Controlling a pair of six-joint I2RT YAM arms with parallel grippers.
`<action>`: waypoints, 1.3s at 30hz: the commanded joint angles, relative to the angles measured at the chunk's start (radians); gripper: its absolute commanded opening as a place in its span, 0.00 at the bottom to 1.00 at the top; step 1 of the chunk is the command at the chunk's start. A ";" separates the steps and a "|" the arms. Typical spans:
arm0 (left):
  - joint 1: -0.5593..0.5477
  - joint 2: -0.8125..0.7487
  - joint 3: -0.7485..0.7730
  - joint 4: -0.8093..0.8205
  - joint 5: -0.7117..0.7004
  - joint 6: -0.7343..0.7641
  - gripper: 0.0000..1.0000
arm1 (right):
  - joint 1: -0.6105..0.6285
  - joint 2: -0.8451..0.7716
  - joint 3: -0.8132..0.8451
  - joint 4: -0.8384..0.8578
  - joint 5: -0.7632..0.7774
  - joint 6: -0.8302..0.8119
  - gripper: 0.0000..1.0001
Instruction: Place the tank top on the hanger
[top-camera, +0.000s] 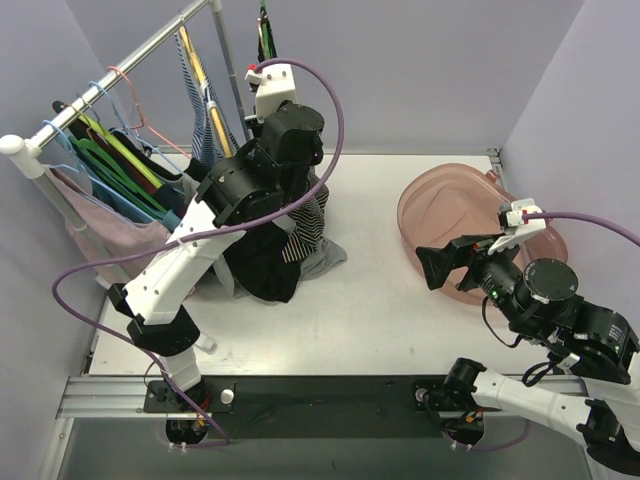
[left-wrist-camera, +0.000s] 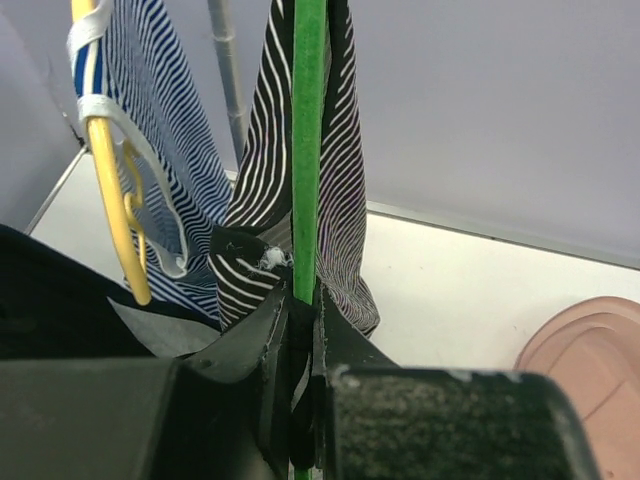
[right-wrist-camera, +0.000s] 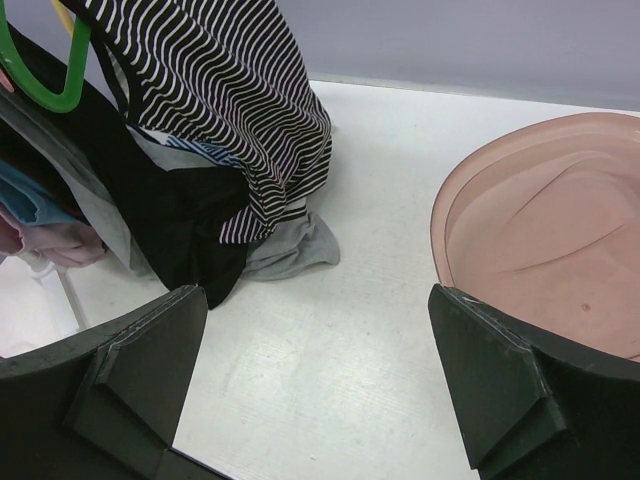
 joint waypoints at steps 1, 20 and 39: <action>0.011 -0.036 -0.022 0.000 -0.112 -0.081 0.00 | 0.000 -0.005 -0.011 0.045 0.048 0.002 1.00; 0.160 -0.028 -0.084 -0.167 -0.074 -0.270 0.00 | 0.000 0.001 -0.027 0.054 0.068 -0.007 1.00; 0.281 0.165 0.140 0.095 -0.089 0.023 0.00 | -0.002 -0.005 -0.025 0.057 0.076 -0.035 1.00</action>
